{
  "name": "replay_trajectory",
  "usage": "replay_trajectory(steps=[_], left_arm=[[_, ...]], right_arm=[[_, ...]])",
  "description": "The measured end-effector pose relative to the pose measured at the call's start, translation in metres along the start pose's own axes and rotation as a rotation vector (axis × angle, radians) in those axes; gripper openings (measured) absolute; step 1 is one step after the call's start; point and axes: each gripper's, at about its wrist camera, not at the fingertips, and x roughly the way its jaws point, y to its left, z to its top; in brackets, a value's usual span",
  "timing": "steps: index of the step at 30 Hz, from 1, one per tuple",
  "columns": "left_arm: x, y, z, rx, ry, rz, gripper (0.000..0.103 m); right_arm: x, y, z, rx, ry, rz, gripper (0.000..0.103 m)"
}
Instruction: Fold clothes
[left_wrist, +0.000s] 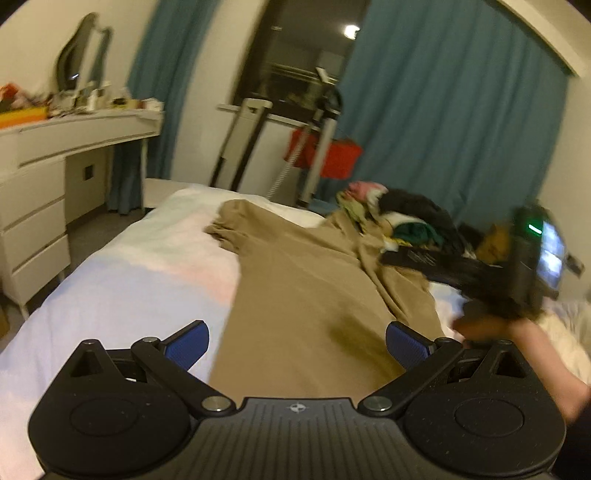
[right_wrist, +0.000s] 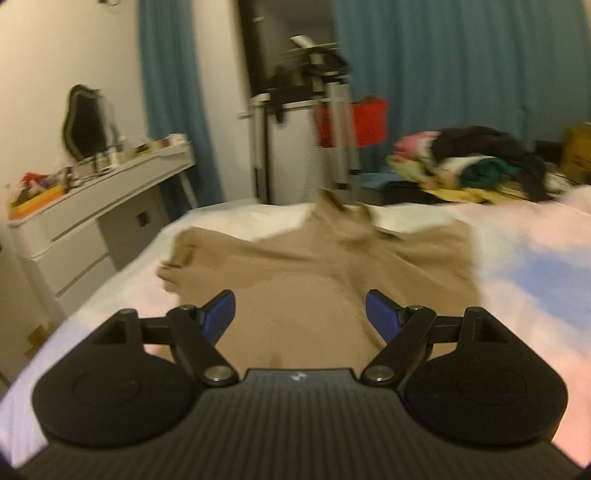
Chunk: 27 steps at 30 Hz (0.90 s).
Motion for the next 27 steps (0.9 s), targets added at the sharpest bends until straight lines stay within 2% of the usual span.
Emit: replay_trajectory(steps=[4,7,11,13,15,16,17,18,20,22,27], left_arm=[[0.016,0.020,0.000,-0.059,0.014,0.028,0.101],[0.024,0.038,-0.004,-0.110,-0.008,0.094,0.101],[0.036,0.063,-0.008,-0.185,-0.008,0.164,0.101],[0.044,0.072,-0.010,-0.198,0.013,0.200,0.101],[0.049,0.077,-0.012,-0.197,0.027,0.201,0.101],[0.050,0.078,-0.013,-0.188,0.025,0.202,0.101],[0.050,0.077,-0.014,-0.180,0.024,0.210,0.101],[0.050,0.076,-0.015,-0.171,0.023,0.219,0.101],[0.048,0.076,-0.017,-0.176,0.028,0.221,0.101],[0.041,0.075,-0.020,-0.179,0.019,0.212,0.101],[0.029,0.056,-0.026,-0.079,-0.022,0.248,0.100]], right_arm=[[0.076,0.042,0.023,-0.037,0.027,0.102,0.080],[0.129,0.083,0.027,-0.100,0.038,0.155,0.078],[0.188,0.132,0.025,-0.231,0.027,0.155,0.078],[0.214,0.145,0.024,-0.243,0.035,0.124,0.078],[0.239,0.151,0.024,-0.226,0.062,0.093,0.077],[0.248,0.153,0.023,-0.233,0.078,0.076,0.066],[0.256,0.153,0.022,-0.237,0.104,0.049,0.045],[0.260,0.149,0.022,-0.222,0.130,0.032,0.013],[0.258,0.136,0.025,-0.172,0.147,0.032,0.009],[0.236,0.117,0.033,-0.137,0.085,0.060,0.008],[0.166,0.045,0.064,0.002,-0.079,0.107,0.008]])
